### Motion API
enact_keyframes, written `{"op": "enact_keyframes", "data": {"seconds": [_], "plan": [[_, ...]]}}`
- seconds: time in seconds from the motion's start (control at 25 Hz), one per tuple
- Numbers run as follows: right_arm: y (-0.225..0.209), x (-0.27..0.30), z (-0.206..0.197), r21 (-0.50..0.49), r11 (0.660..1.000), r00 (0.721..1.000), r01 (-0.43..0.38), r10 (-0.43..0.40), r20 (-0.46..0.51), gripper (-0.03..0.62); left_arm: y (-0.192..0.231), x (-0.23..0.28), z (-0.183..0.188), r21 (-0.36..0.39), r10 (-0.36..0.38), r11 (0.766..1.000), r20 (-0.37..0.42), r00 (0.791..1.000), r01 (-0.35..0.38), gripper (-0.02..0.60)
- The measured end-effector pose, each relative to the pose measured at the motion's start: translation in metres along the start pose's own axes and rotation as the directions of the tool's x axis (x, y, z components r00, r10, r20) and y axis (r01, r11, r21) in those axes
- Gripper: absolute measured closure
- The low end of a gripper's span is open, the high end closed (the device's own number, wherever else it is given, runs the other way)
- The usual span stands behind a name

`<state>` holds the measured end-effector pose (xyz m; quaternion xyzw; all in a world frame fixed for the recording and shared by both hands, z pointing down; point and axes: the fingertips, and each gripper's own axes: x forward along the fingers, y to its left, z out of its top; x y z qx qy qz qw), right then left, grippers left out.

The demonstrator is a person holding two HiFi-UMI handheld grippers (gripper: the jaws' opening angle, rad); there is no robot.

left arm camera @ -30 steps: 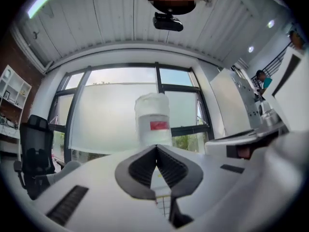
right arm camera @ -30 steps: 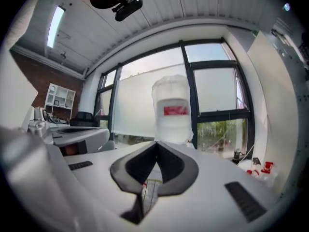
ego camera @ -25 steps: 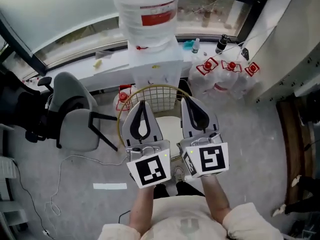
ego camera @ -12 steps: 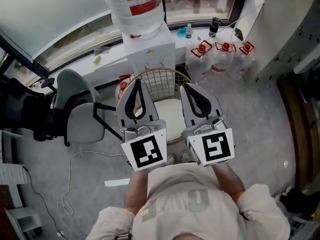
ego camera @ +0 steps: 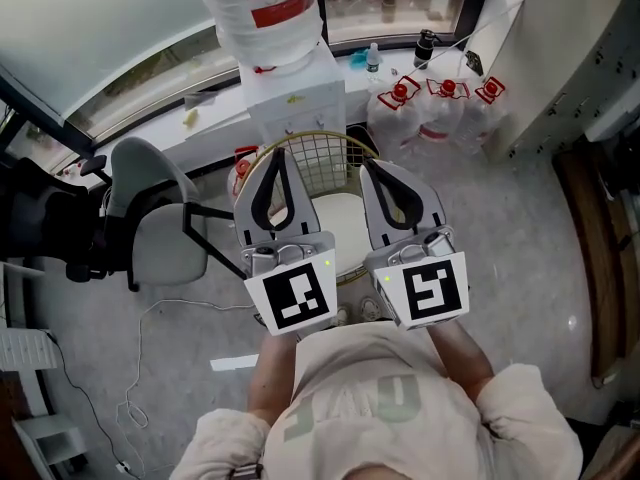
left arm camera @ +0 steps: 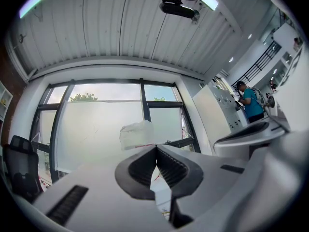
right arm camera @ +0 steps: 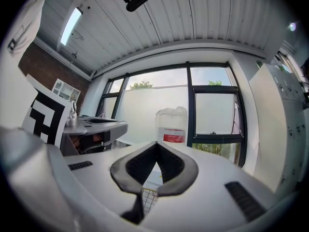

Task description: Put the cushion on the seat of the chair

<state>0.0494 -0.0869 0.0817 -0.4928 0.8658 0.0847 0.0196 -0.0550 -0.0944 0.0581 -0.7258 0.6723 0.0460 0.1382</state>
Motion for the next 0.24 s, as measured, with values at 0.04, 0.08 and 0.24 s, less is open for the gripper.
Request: {"op": "enact_keyframes", "data": {"seconds": [0.04,0.08,0.24], "plan": [[0.0017,0.0005,-0.0003,0.006,1.0,1.0,-0.007,0.007,0.0,0.577,-0.0001,0.0,-0.0008,0.0,0.0,1.0,-0.001,1.0,0.0,0.568],[0.0026,0.001,-0.001,0.007,1.0,1.0,-0.012,0.012,0.001,0.577,-0.0006,0.0,-0.0021,0.001,-0.001,1.0,-0.002,1.0,0.001,0.568],[0.0038,0.0027,-0.0037,-0.007,1.0,1.0,-0.023,0.023,0.009,0.577,-0.0046,0.0006,-0.0087,0.005,-0.006,1.0,-0.006,1.0,0.006,0.568]]}}
